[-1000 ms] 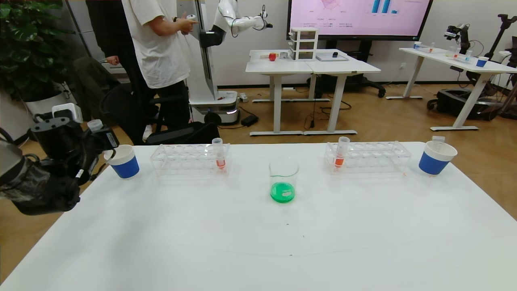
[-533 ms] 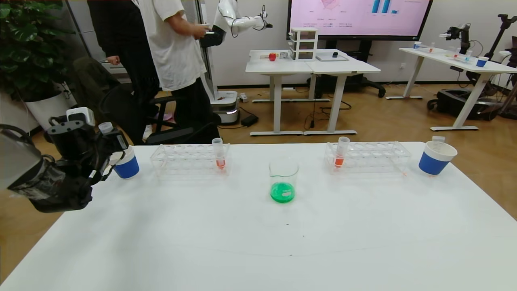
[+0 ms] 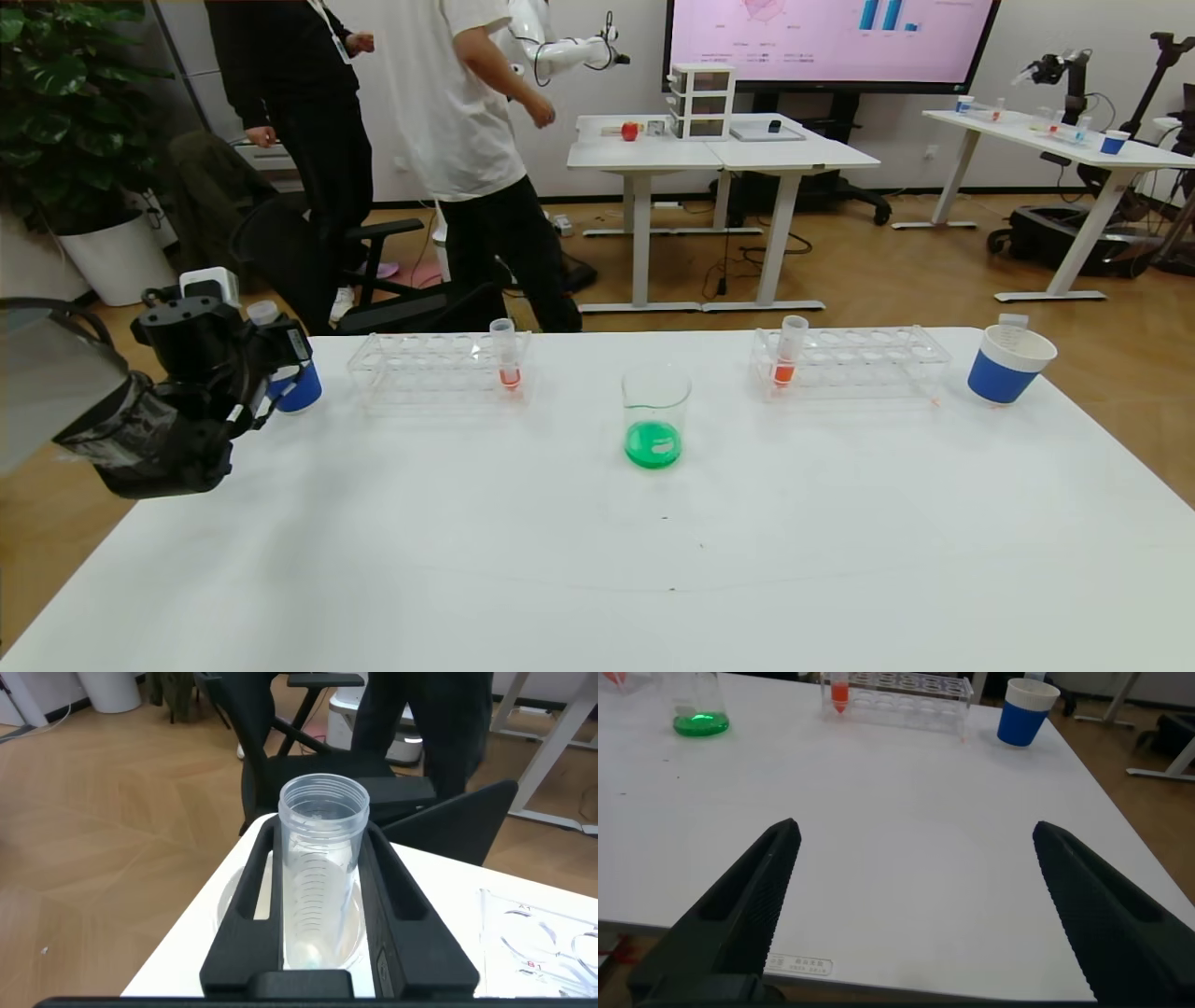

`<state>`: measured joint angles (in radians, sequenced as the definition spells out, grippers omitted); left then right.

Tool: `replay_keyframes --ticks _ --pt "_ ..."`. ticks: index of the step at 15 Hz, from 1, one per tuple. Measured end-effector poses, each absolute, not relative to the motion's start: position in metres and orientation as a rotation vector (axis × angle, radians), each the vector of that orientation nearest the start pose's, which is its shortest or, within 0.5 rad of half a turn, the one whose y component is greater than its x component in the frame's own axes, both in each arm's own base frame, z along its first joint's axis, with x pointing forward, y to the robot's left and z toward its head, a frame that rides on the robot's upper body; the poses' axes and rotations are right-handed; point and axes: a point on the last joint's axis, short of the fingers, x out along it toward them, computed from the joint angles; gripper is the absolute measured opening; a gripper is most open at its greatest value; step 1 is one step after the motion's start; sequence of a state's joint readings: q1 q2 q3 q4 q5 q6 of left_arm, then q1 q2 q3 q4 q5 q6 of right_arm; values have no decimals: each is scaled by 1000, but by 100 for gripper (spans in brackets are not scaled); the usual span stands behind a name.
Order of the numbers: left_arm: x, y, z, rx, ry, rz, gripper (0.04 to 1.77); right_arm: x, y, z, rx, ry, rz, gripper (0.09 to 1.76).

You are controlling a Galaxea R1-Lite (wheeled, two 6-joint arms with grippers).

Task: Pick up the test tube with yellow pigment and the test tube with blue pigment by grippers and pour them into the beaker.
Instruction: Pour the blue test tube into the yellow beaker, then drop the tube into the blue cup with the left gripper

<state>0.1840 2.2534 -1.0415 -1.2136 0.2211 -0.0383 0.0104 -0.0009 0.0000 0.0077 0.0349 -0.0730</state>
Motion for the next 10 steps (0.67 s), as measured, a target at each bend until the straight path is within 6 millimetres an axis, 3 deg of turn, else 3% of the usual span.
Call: replay_keyframes --ticks 2,3,4,6,7,10 --pt "416 82 93 -38 -5 406 51 -23 1 75 -73 5 46 174" --pt "416 82 92 -38 -3 406 59 -23 1 75 -73 5 46 174" --pt "416 83 92 -39 -11 406 84 -23 1 75 -72 5 46 174" --pt "416 83 92 -19 -9 406 153 -23 1 75 -73 5 46 174" --pt "416 83 92 -9 -9 407 172 -23 1 75 -73 5 45 174" --pt "416 83 93 -3 -9 406 175 -23 1 75 -73 5 45 174"
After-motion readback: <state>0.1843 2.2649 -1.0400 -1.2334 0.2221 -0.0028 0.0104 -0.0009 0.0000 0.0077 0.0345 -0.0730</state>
